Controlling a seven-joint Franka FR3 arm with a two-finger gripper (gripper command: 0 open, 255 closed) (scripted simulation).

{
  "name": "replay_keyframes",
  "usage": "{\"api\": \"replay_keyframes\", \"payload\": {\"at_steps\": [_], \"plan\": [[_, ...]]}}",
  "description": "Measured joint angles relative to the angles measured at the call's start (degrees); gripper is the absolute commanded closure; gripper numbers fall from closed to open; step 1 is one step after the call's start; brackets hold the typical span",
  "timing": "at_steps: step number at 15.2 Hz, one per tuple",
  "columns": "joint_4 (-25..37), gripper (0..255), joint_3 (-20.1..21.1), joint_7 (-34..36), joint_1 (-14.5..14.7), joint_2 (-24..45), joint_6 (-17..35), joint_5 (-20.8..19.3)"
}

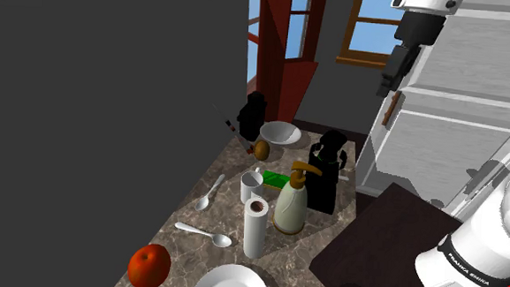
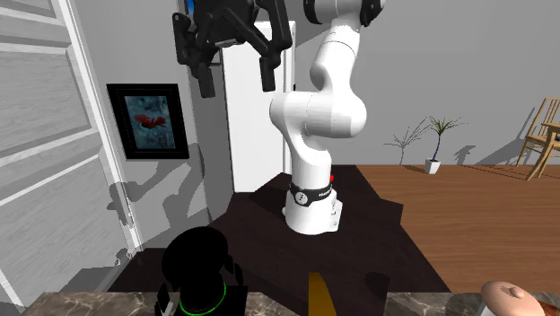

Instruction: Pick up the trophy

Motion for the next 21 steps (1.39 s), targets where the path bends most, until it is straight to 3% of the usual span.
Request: {"api": "replay_keyframes", "payload": {"at_steps": [3, 7, 12, 15, 21], "plan": [[-3.70, 0, 1.47, 4.63, -1.56, -1.78, 3.93, 1.35], [-13.89, 0, 7.36, 20.25, -6.14, -4.62, 17.95, 5.97], [-23.60, 0, 18.37, 42.39, -11.81, -4.31, 36.78, 12.62], [-26.34, 0, 25.78, 54.91, -16.04, -0.35, 47.78, 15.74], [-29.16, 0, 28.75, 57.84, -16.82, 3.94, 55.96, 17.70]]}}
